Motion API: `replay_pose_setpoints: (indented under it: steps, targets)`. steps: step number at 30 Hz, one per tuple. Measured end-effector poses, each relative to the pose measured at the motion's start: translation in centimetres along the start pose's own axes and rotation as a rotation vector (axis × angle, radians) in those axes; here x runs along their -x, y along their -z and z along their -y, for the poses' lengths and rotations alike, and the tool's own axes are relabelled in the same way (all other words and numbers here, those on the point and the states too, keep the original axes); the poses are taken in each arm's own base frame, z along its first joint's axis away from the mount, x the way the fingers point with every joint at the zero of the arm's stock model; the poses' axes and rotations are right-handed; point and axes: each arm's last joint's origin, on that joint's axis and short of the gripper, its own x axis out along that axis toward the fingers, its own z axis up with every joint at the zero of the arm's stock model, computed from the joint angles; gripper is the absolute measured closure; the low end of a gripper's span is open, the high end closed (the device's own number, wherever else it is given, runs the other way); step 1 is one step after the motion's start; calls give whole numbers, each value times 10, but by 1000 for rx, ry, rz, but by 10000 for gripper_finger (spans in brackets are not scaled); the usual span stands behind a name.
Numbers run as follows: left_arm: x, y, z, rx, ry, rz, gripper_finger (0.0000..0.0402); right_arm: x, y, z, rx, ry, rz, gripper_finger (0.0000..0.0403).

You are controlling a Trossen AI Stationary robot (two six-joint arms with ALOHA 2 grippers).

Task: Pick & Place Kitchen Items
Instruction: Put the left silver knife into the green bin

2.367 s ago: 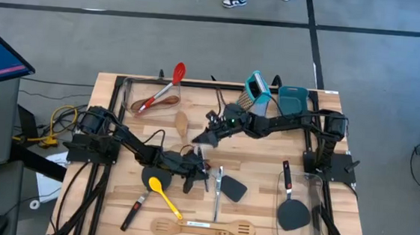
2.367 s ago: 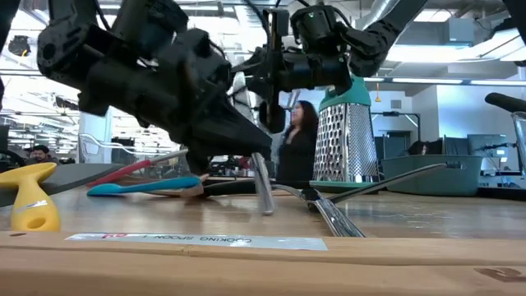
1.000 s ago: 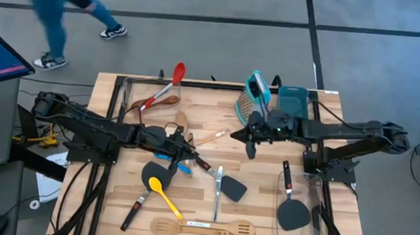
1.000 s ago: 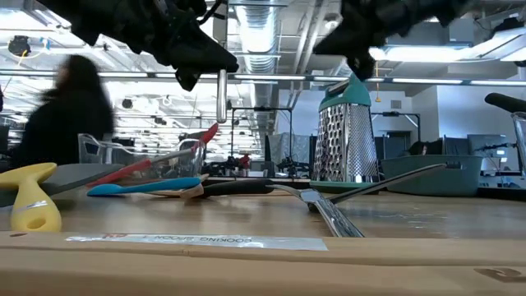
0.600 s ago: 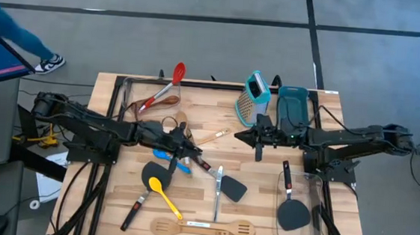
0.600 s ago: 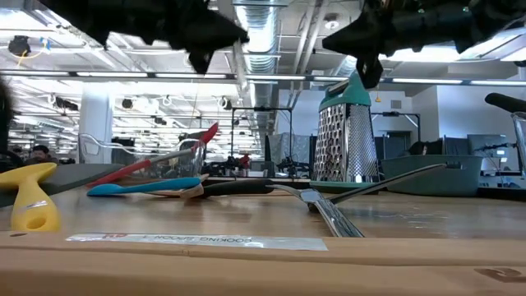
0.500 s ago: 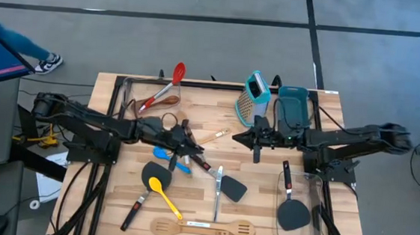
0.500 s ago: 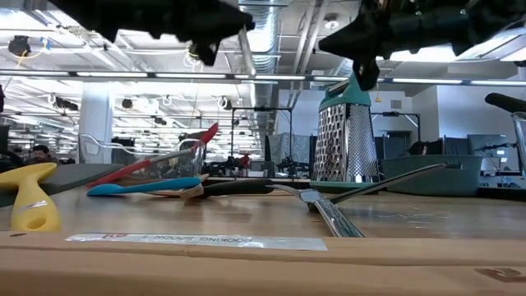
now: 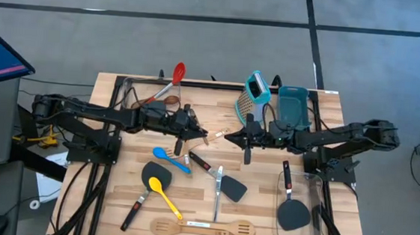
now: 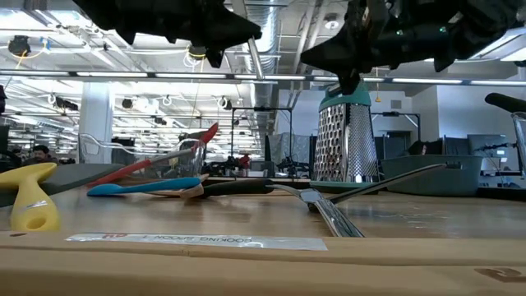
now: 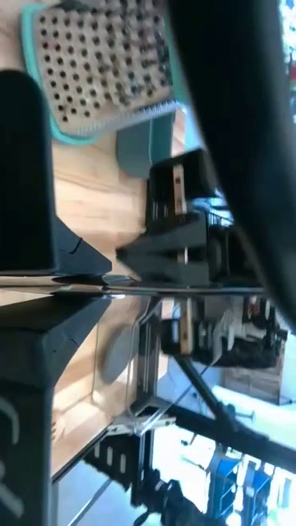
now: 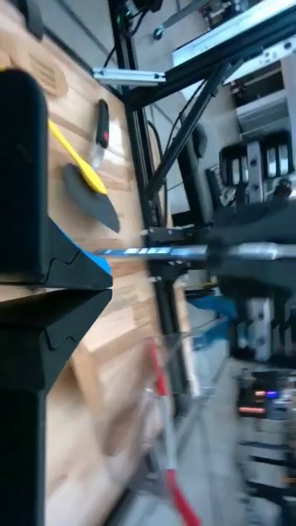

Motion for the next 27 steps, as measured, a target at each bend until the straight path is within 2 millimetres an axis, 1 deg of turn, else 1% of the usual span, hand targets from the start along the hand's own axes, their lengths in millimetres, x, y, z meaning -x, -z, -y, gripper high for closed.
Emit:
replay_pose_setpoints:
  steps: [2,5,8,15,18,20,22,27]
  targets:
    - [0,0,-1,4,5,0,400,-5,-1,-1,47,-5,24,387]
    - [-2,3,-2,8,13,-13,400,-16,-5,-1,67,-6,32,358]
    - [-2,3,-1,20,22,-14,400,-29,-6,-1,70,-4,22,316]
    - [-2,3,1,27,51,-19,400,-58,-2,-1,68,-2,-9,203]
    - [-2,4,2,29,54,-27,400,-68,2,-2,67,-20,-25,169]
    - [-2,4,2,30,61,-29,400,-73,3,-3,66,-48,-43,157]
    - [-2,4,2,31,67,-29,400,-77,3,-4,65,-92,-52,155]
    - [-2,4,1,28,37,-28,400,-82,4,-8,63,-162,-77,165]
